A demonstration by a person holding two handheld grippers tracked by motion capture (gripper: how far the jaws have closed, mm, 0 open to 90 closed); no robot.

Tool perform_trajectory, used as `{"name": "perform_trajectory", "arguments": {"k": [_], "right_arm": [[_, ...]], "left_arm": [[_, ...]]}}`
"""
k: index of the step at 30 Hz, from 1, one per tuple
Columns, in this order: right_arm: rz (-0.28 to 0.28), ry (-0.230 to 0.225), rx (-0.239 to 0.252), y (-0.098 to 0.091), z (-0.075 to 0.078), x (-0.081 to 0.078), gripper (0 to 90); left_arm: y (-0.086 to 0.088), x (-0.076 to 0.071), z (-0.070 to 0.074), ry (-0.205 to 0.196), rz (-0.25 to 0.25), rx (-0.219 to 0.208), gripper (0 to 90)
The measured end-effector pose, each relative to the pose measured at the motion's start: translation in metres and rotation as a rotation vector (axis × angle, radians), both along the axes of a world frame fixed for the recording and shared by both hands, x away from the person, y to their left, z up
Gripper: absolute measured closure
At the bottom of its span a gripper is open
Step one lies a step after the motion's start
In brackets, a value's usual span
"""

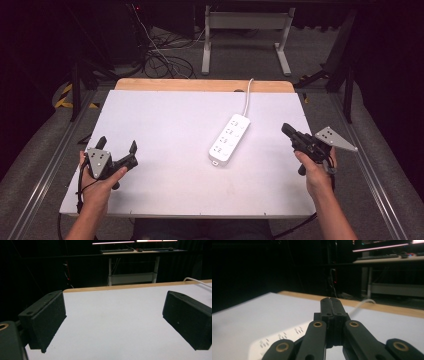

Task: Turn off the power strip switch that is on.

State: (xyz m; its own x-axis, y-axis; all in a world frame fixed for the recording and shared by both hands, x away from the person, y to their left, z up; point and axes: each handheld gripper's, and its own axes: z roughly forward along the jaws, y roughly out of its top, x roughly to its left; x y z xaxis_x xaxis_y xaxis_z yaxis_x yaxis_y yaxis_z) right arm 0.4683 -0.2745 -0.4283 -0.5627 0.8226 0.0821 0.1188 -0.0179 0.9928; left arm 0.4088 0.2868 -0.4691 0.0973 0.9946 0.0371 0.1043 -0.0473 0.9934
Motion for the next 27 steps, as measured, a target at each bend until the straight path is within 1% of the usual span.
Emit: {"name": "perform_trajectory", "arguments": {"k": [2, 4, 7, 11, 14, 16, 17, 18, 19, 20, 21, 23, 24, 27], "right_arm": [[-0.041, -0.041, 0.021, -0.011, -0.003, -0.004, 90.0], [-0.069, -0.051, 0.035, -0.019, -0.008, -0.008, 90.0], [-0.081, -0.048, -0.014, -0.023, -0.015, -0.008, 90.0], [-0.066, -0.057, -0.036, -0.019, -0.016, -0.009, 90.0], [-0.059, -0.062, -0.060, -0.016, -0.017, -0.009, 90.0], [-0.053, -0.061, -0.052, -0.015, -0.018, -0.009, 90.0], [-0.049, -0.062, -0.049, -0.015, -0.017, -0.009, 83.9], [-0.052, -0.066, -0.045, -0.014, -0.017, -0.009, 71.9], [-0.060, -0.052, -0.032, -0.013, -0.017, -0.009, 61.4], [-0.064, -0.029, -0.019, -0.011, -0.016, -0.008, 48.6], [-0.073, -0.003, -0.005, -0.010, -0.015, -0.007, 40.3], [-0.076, 0.010, 0.033, -0.008, -0.014, -0.008, 25.5], [-0.082, 0.002, 0.034, -0.006, -0.013, -0.009, 17.1], [-0.082, -0.021, 0.035, -0.002, -0.010, -0.010, 4.0]], "left_arm": [[-0.001, 0.000, 0.002, -0.007, -0.004, -0.004, 5.4], [-0.001, 0.000, 0.003, -0.014, -0.008, 0.000, 5.5], [-0.002, 0.000, 0.004, -0.015, -0.005, -0.007, 5.4], [-0.002, 0.001, 0.003, -0.012, -0.012, 0.002, 5.5], [-0.002, 0.001, 0.003, -0.013, -0.012, 0.000, 5.5], [-0.001, 0.000, 0.003, -0.014, -0.008, -0.001, 5.5], [-0.001, 0.000, 0.003, -0.012, -0.007, -0.002, 5.5], [0.000, -0.001, 0.003, -0.012, -0.005, 0.000, 5.5], [0.000, -0.001, 0.003, -0.014, -0.001, -0.005, 5.5], [0.000, -0.001, 0.003, -0.016, 0.000, -0.007, 5.5], [0.000, -0.001, 0.003, -0.018, 0.004, -0.006, 5.4], [0.001, -0.001, 0.004, -0.019, 0.007, 0.001, 4.8], [0.001, -0.001, 0.004, -0.019, 0.006, -0.002, 4.8], [0.002, -0.002, 0.004, -0.018, 0.007, -0.004, 4.8]]}}
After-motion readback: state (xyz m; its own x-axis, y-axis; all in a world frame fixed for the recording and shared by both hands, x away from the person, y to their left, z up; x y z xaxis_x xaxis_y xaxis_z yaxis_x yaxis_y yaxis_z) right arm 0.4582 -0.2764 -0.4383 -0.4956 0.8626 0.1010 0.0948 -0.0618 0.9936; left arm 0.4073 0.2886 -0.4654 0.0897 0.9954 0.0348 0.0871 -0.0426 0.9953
